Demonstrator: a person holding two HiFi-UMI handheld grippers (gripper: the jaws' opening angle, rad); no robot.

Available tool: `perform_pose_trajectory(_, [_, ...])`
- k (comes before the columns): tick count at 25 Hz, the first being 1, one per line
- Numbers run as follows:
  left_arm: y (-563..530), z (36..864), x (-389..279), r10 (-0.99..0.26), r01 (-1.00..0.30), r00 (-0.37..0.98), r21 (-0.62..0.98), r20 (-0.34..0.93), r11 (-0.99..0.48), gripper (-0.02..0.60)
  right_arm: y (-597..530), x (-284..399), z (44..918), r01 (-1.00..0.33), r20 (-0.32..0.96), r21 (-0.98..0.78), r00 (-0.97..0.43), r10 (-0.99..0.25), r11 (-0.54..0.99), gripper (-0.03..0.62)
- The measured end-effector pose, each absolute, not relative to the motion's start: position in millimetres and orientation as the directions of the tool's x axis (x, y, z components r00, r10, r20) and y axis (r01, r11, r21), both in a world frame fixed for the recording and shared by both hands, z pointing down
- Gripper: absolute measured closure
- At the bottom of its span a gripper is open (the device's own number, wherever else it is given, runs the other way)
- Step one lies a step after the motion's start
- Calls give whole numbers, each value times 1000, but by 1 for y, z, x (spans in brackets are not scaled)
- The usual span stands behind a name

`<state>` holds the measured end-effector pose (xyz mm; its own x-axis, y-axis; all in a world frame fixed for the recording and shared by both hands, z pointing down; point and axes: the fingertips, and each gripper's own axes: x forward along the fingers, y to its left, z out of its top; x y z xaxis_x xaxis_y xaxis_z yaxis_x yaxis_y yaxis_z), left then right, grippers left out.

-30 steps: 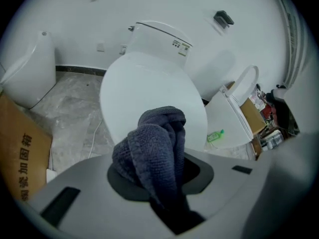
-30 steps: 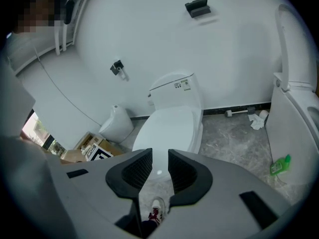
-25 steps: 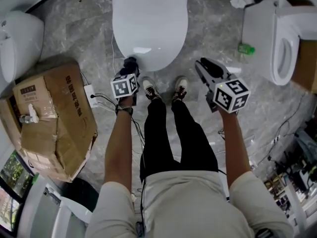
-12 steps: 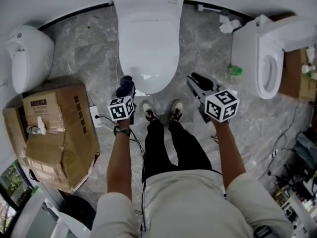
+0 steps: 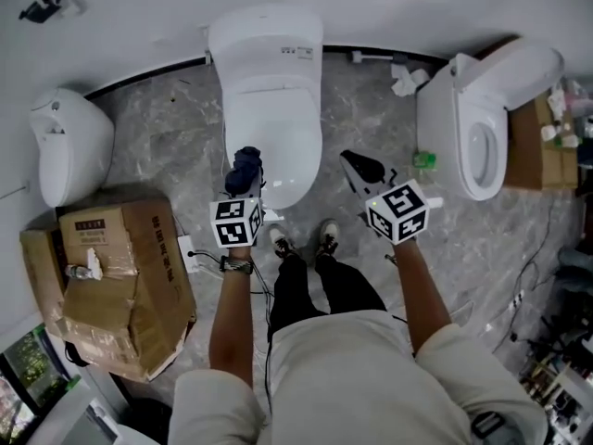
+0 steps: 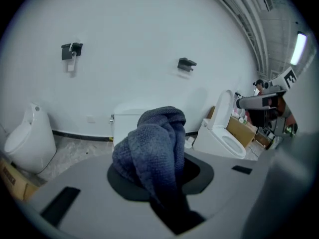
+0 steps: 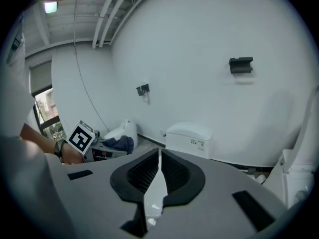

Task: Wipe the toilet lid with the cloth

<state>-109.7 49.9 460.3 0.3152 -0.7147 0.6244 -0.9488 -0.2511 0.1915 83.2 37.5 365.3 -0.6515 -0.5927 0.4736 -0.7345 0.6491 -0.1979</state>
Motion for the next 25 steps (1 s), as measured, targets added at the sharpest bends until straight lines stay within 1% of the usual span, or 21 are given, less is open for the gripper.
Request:
perform_pose_trajectory(11, [11,319,-73,-800,-927,370,126,471,-354,477,14,100,258,-743,399,-76,-633,-663,665,562])
perform_pose_trajectory(16, [-7,259,-62,-827,-916,383,54,412,-397,477,0,101,205,-749,339,-27,-630,-699,662,563])
perform_pose_trajectory(21, [-17,191,-50,-854,-904,420,56,307,-424,477,-8,99,155,-740,291,22,-639,-713,672,565])
perform_pose_trajectory(25, [-17,147,-44,-872,-900,425,10,242,-436,477,-8,99,114,-739,240,66,-641,-729,671,566])
